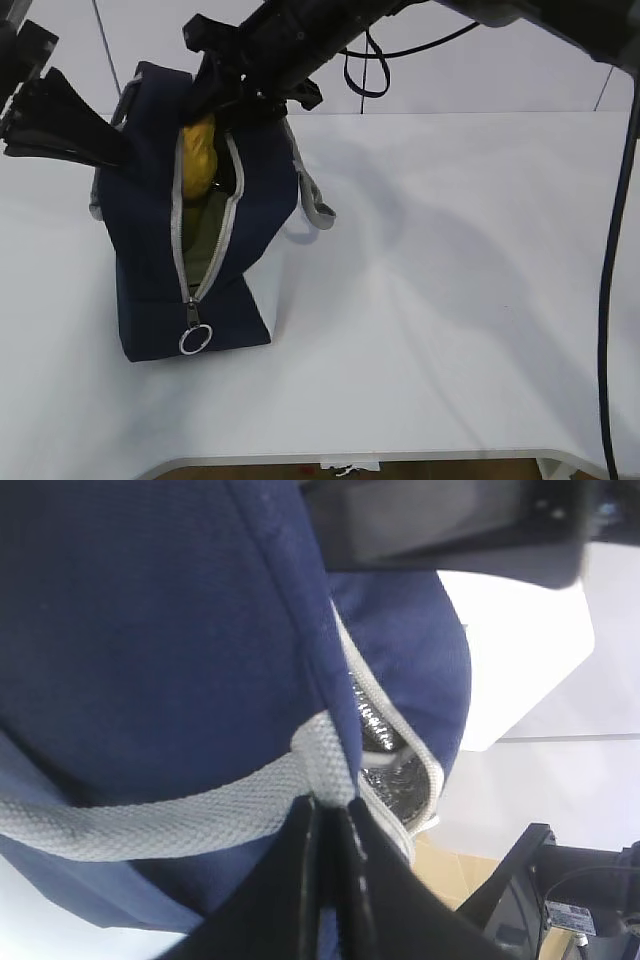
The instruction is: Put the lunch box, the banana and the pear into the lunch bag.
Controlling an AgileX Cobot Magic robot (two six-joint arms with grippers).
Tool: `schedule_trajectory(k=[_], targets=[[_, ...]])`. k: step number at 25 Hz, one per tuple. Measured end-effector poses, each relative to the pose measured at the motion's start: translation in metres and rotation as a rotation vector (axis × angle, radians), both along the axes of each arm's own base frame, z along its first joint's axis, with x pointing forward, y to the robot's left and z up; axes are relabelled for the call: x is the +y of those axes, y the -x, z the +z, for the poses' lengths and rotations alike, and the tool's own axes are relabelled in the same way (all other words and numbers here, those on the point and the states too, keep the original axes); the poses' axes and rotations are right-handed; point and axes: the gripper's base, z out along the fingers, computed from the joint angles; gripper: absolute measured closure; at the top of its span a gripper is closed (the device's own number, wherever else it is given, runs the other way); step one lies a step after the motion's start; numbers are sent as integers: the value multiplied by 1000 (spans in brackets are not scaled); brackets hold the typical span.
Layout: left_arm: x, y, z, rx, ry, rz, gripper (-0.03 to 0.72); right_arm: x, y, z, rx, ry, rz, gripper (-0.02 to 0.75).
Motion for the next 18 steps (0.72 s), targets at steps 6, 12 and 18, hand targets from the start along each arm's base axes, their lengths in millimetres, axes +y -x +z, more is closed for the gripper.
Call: schedule_trajectory(k=[6, 12, 18], targets=[[0, 0, 1, -2, 0, 0, 692, -2, 3, 17, -38, -18, 58, 183], [2, 1, -1, -3, -30, -8, 692, -28, 0, 43, -204, 163, 2, 165], [2, 0, -1, -9, -34, -2, 692, -39, -2, 37, -172, 272, -77, 165]])
